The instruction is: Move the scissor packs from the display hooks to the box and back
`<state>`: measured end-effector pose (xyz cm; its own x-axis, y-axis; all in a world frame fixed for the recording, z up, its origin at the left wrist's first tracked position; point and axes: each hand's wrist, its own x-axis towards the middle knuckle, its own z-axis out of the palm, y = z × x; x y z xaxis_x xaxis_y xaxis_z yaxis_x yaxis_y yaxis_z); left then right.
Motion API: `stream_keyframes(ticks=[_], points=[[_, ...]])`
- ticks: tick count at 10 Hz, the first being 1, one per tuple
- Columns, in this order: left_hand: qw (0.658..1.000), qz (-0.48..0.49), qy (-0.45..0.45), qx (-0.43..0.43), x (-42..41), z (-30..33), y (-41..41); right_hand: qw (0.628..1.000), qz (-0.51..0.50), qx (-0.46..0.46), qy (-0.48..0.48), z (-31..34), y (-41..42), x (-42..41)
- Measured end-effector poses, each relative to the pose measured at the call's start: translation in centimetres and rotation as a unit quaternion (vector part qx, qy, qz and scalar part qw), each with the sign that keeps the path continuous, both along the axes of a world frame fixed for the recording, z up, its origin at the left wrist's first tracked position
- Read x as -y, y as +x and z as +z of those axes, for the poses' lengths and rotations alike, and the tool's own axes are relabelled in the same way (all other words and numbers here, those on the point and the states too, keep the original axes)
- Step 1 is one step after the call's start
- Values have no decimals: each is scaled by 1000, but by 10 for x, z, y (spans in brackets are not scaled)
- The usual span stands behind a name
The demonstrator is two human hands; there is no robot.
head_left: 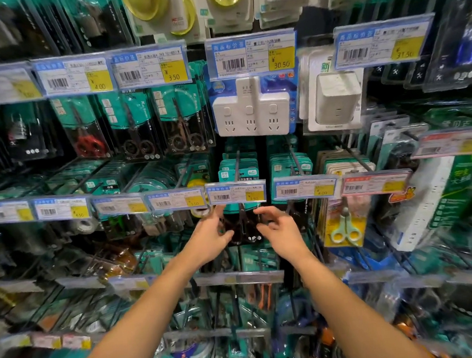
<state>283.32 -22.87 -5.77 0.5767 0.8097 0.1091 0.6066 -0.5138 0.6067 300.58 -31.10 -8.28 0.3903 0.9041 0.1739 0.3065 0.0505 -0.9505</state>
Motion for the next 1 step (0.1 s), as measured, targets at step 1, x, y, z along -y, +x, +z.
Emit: stream_keyframes(ticks=[1], points=[[999, 5, 19, -47, 9, 1, 1, 998, 23, 22, -57, 1, -8, 1]])
